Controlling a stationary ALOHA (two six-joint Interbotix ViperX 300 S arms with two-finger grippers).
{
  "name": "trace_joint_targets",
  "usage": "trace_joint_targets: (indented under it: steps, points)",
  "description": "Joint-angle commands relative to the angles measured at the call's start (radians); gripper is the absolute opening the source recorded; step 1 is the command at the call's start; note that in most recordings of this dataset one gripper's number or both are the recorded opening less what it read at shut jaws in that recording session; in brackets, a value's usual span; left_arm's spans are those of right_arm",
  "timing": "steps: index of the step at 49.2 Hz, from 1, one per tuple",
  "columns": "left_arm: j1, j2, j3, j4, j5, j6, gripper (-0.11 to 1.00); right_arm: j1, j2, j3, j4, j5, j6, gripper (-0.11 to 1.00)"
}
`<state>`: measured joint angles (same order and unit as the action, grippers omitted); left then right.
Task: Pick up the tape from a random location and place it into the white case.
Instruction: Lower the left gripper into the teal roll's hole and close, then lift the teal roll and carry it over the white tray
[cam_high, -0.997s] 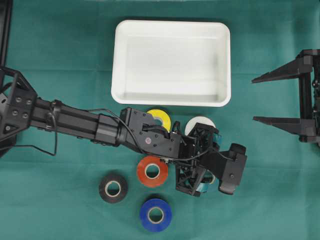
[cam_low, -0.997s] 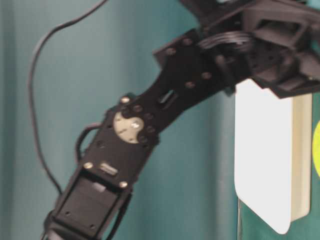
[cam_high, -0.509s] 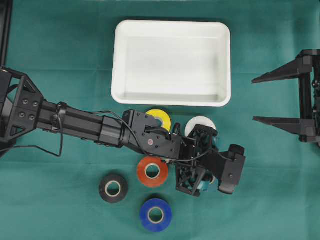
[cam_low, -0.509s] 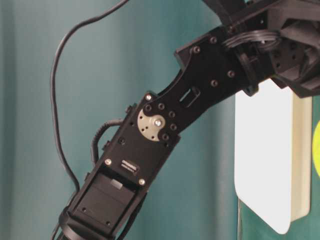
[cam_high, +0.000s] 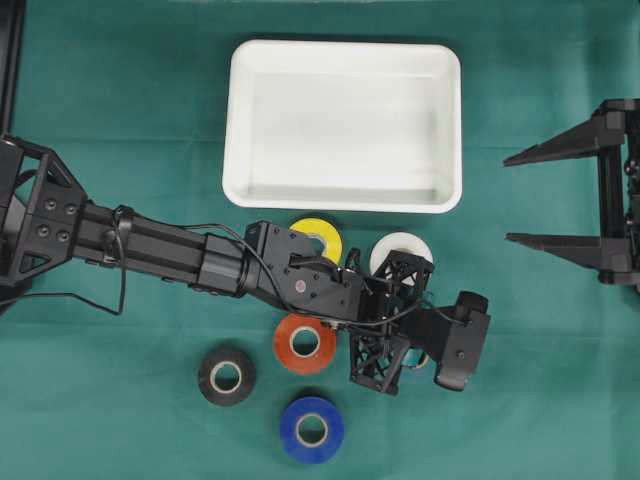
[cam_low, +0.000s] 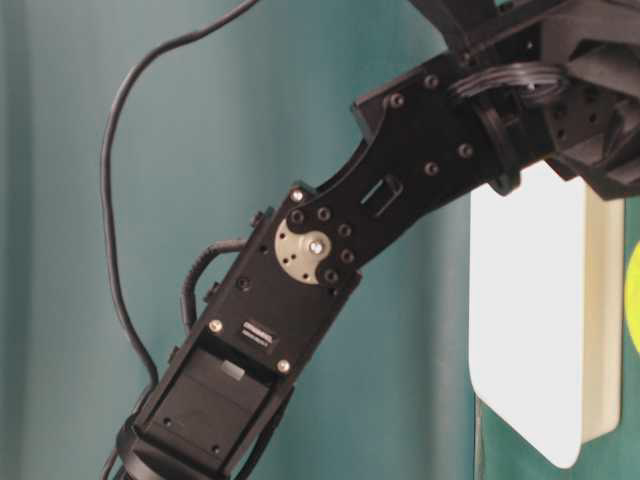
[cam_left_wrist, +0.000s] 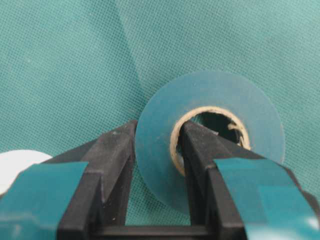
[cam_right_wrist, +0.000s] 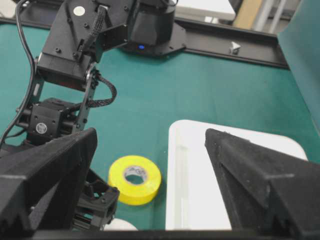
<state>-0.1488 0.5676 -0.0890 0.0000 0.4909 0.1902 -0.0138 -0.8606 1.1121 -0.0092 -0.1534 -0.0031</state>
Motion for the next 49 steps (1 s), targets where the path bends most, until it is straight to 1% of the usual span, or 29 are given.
trace_joint_targets:
  steps: [1,11,25,34,42,49]
  points:
    - [-0.002,-0.031,-0.014,-0.002,0.014,0.000,0.22,0.000,0.006,-0.023,0.000,-0.005,0.002,0.91]
    - [-0.009,-0.083,-0.031,-0.003,0.066,0.002,0.22,0.000,0.006,-0.023,0.000,-0.005,0.005,0.91]
    - [-0.012,-0.219,-0.051,0.000,0.152,0.003,0.22,0.000,0.006,-0.025,0.000,0.005,0.005,0.91]
    - [-0.012,-0.304,-0.055,0.000,0.183,0.005,0.22,0.000,0.006,-0.028,0.000,0.012,0.005,0.91]
    - [-0.012,-0.362,-0.063,0.000,0.242,0.005,0.22,0.000,0.006,-0.032,0.000,0.021,0.005,0.91]
    - [-0.021,-0.405,-0.074,0.002,0.264,0.005,0.22,0.000,0.006,-0.034,0.000,0.023,0.005,0.91]
